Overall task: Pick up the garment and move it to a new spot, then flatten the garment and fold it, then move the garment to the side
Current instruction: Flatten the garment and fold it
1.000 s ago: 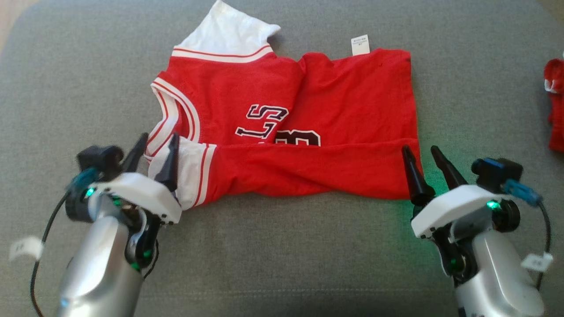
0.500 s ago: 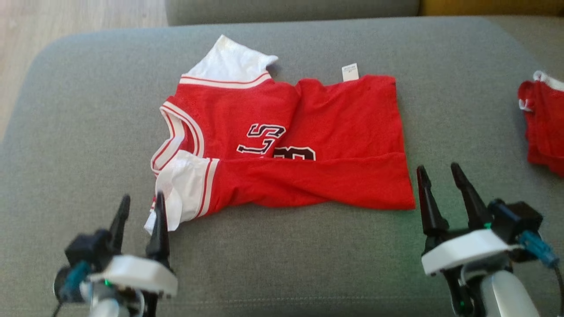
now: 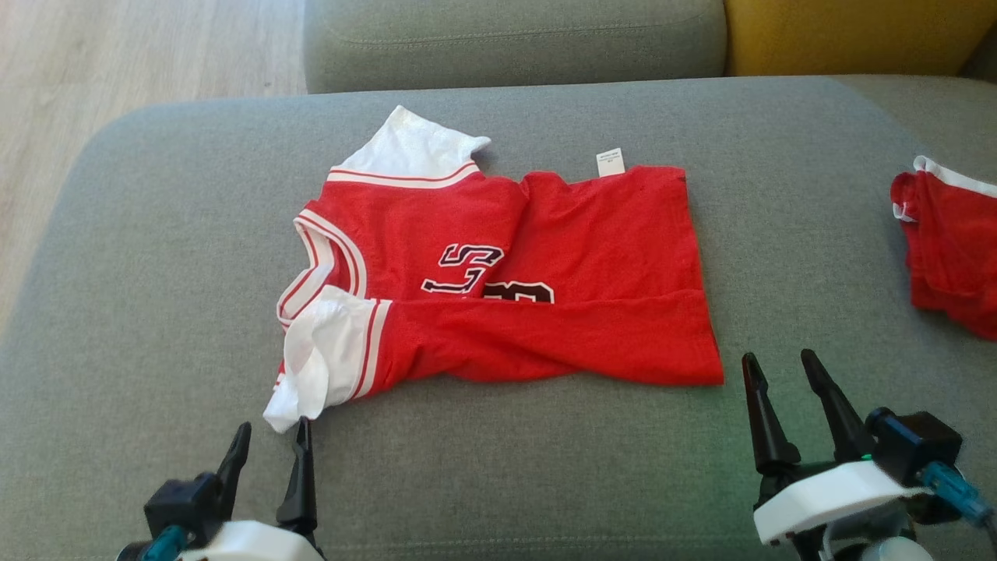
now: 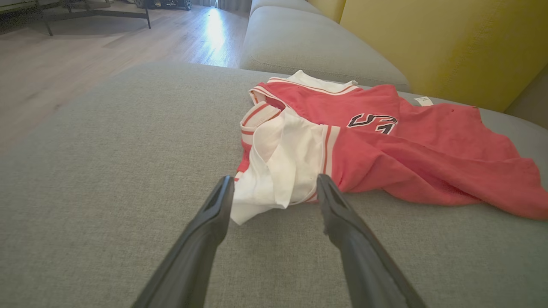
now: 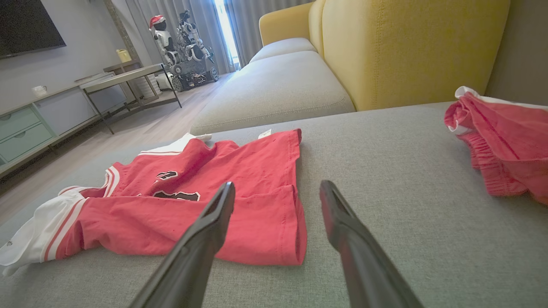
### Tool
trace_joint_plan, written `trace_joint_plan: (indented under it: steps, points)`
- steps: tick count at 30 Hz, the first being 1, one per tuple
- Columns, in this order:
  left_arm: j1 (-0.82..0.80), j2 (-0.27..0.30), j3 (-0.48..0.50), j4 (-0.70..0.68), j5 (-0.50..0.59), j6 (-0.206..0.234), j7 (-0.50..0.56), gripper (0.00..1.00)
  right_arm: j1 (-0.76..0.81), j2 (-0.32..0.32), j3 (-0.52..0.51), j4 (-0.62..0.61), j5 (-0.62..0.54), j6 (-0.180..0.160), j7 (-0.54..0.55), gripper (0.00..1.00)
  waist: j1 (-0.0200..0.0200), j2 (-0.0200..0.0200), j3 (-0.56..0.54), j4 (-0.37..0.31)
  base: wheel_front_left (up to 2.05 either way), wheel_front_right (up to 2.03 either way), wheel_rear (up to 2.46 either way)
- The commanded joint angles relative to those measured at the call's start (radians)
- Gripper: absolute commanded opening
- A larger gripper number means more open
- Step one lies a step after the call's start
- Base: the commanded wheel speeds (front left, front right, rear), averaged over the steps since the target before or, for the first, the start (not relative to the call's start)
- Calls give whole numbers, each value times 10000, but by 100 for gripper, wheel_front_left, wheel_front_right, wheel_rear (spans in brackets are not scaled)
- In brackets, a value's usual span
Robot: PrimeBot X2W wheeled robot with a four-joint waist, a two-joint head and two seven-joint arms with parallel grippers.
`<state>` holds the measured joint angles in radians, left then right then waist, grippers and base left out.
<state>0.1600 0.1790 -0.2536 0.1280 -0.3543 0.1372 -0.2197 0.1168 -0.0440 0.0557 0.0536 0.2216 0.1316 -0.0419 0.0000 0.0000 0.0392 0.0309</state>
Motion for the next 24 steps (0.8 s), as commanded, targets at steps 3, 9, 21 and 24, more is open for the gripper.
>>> trace_joint_plan:
  steps: [3, 9, 21, 24]
  points:
    - [-321, 97, 248, -384, -26, 65, 51, 100, -196, -62, 244, -470, 99, -9, 104, 100, 0, 0, 17, -15, 0, 0, 0]
    - [-329, 75, 196, -292, -154, 55, 202, 100, -176, -62, 228, -484, 175, -9, 171, 100, 0, 0, 30, 8, 0, 0, 0]
    - [-742, -299, 62, 1146, -1079, -531, 761, 100, -221, -62, 146, 303, 364, -9, 321, 100, 0, 0, 676, 105, 0, 0, 0]
    - [-1218, -317, 147, 1673, -1209, -699, 609, 100, -459, -62, 169, 659, 380, -9, 267, 100, 0, 0, 938, 64, 0, 0, 0]
